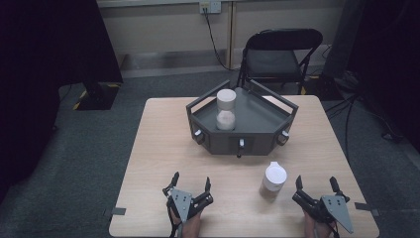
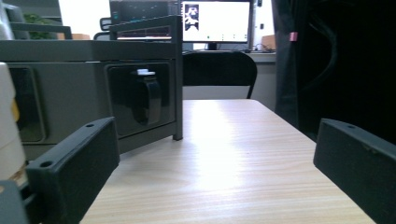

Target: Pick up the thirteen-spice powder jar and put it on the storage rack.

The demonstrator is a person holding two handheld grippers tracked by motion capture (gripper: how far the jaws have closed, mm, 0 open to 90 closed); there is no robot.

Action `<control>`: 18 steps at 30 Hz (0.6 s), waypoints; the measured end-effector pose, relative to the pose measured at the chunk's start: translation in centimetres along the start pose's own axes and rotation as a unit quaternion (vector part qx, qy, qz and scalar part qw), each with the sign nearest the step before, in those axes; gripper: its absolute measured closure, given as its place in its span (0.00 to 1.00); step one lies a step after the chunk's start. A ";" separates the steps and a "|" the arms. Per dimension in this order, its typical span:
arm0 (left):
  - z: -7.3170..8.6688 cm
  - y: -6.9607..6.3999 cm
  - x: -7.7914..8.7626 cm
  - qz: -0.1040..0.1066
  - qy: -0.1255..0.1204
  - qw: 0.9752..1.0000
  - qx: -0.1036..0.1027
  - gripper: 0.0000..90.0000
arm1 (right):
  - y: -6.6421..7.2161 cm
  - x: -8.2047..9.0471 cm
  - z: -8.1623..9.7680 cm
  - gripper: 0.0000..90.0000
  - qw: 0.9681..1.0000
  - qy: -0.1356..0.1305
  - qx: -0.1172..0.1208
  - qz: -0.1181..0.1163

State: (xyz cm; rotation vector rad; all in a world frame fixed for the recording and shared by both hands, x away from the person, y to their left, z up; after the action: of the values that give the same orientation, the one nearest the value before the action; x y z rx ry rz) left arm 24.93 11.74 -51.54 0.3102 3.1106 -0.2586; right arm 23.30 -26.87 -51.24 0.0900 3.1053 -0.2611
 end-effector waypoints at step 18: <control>0.0 0.0 0.0 0.000 0.000 1.000 0.000 0.00 | 1.4 2.4 -6.5 0.00 0.989 -0.075 -0.058 -0.116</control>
State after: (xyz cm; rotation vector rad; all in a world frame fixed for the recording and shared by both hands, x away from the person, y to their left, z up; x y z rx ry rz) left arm 24.93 11.74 -51.53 0.3093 3.1109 -0.2588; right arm 20.82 -24.24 -45.14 -0.2810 2.9692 -0.0871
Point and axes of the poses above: each handheld gripper's, and its own axes: x roughly backward along the jaws, z roughly out of its underside, y roughly to its left, the point moved 10 cm from there along -x, roughly forward along the jaws, and after that the axes turned 9 degrees about x, right-handed, at the moved point
